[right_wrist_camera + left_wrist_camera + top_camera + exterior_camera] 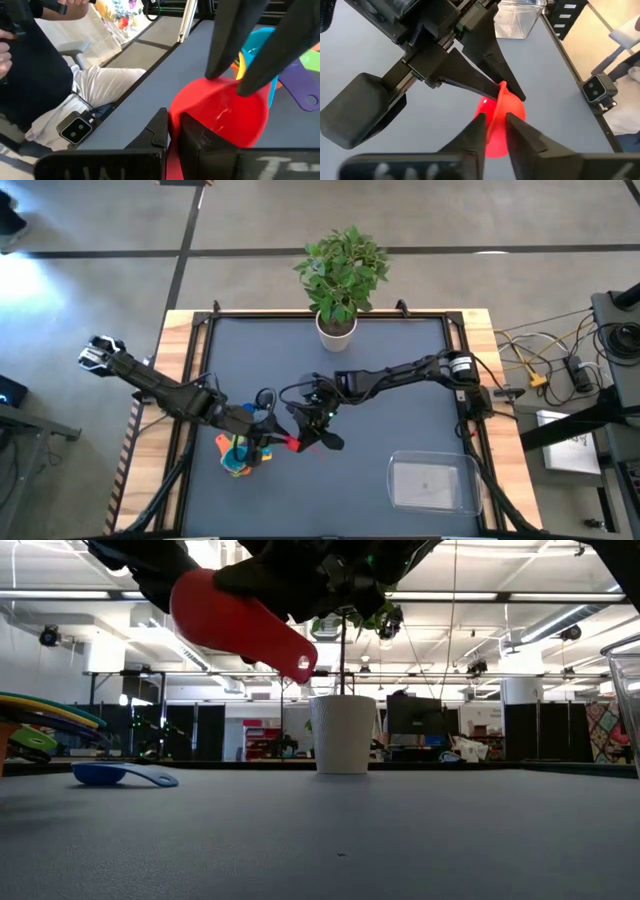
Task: Nest measuring cups in basket
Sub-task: Stack the red measuring cup on top of the light blue measuring cup
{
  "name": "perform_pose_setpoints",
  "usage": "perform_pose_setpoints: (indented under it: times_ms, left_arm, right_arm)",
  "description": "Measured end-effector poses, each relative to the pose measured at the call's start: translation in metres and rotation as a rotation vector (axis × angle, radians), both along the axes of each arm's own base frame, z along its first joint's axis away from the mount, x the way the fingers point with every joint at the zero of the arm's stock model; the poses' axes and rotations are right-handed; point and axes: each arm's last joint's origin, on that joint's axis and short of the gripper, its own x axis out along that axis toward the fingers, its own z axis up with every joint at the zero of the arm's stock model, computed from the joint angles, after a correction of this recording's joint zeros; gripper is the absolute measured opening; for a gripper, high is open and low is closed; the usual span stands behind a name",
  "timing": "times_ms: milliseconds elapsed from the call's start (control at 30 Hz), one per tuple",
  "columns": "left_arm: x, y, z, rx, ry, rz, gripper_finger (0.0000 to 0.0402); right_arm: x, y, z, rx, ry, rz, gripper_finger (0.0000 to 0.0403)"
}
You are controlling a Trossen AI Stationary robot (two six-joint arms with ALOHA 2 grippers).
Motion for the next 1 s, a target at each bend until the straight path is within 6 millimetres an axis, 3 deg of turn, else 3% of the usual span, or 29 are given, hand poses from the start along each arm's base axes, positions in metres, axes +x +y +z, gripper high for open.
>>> perform_pose_setpoints:
  times_ms: [133, 433, 767, 1000]
  left_arm:
    - [0.0, 0.0, 0.0, -0.007, 0.005, -0.012, 0.0006]
    - [-0.001, 0.0, -0.001, 0.011, 0.013, -0.028, 0.0001]
    - [-0.005, 0.001, 0.001, 0.017, 0.068, -0.028, 0.0001]
    - [-0.017, 0.002, 0.008, 0.078, 0.197, 0.082, 0.0001]
  right_arm:
    - [0.0, 0.0, 0.0, 0.0, 0.001, 0.0, 0.0009]
    - [0.0, 0.0, 0.001, 0.014, 0.022, -0.015, 0.0014]
    - [-0.002, -0.005, 0.01, 0.008, 0.023, -0.056, 0.0081]
    - [-0.02, -0.009, 0.042, -0.082, 0.021, -0.163, 0.0135]
